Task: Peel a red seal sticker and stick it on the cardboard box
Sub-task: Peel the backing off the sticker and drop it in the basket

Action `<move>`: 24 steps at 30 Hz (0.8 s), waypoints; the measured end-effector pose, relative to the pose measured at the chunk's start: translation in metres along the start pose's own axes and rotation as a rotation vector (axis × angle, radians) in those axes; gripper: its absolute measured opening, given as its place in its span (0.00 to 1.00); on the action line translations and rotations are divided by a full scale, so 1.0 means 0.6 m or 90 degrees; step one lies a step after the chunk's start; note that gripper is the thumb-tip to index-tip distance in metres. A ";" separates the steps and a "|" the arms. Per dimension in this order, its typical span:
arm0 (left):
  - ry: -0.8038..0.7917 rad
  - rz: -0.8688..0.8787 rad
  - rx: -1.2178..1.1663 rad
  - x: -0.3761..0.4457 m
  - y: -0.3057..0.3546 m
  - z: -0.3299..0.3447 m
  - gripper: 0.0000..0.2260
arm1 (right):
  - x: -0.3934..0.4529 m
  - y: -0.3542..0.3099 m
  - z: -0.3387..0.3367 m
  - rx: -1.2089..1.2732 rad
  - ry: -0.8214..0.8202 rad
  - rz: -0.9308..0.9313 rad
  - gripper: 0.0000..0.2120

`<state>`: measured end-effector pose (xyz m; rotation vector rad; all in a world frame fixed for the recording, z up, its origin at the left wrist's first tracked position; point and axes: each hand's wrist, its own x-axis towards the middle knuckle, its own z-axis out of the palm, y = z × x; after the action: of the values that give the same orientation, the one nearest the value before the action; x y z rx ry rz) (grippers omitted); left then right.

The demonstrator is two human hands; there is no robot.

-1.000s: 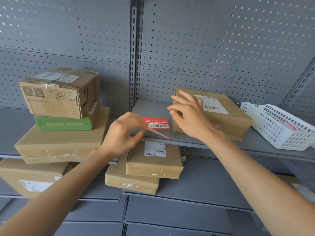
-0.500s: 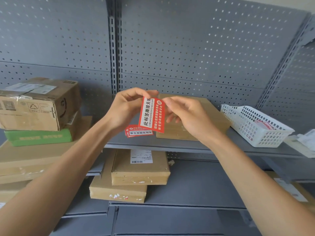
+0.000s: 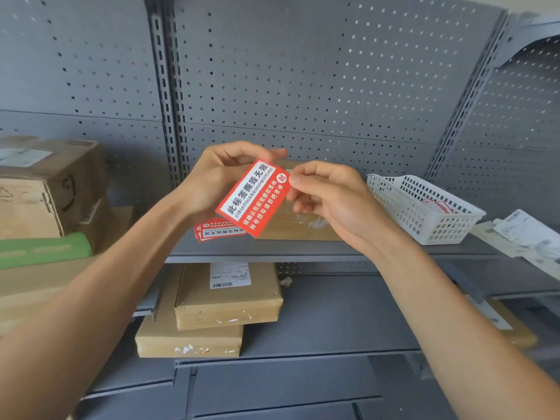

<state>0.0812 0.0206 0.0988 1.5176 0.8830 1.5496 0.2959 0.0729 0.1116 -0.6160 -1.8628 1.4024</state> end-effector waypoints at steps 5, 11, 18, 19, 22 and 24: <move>0.080 -0.065 -0.039 0.007 -0.006 -0.010 0.18 | 0.004 0.001 -0.007 0.104 0.096 -0.027 0.03; 0.132 -0.066 0.057 0.000 -0.012 0.013 0.25 | 0.012 0.013 -0.008 0.200 0.184 -0.014 0.03; 0.292 0.005 0.132 0.015 -0.013 0.028 0.09 | 0.011 0.024 -0.009 0.179 0.177 -0.009 0.04; 0.296 0.000 0.131 0.016 -0.013 0.029 0.09 | 0.010 0.025 -0.011 0.162 0.179 -0.014 0.04; 0.302 -0.009 0.127 0.018 -0.017 0.030 0.10 | 0.006 0.024 -0.015 0.121 0.180 -0.024 0.04; 0.306 -0.010 0.129 0.020 -0.019 0.030 0.11 | 0.005 0.022 -0.016 0.096 0.179 -0.033 0.04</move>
<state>0.1001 0.0357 0.0950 1.2824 1.3530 1.8967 0.3009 0.0851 0.1011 -0.6464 -1.5275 1.3337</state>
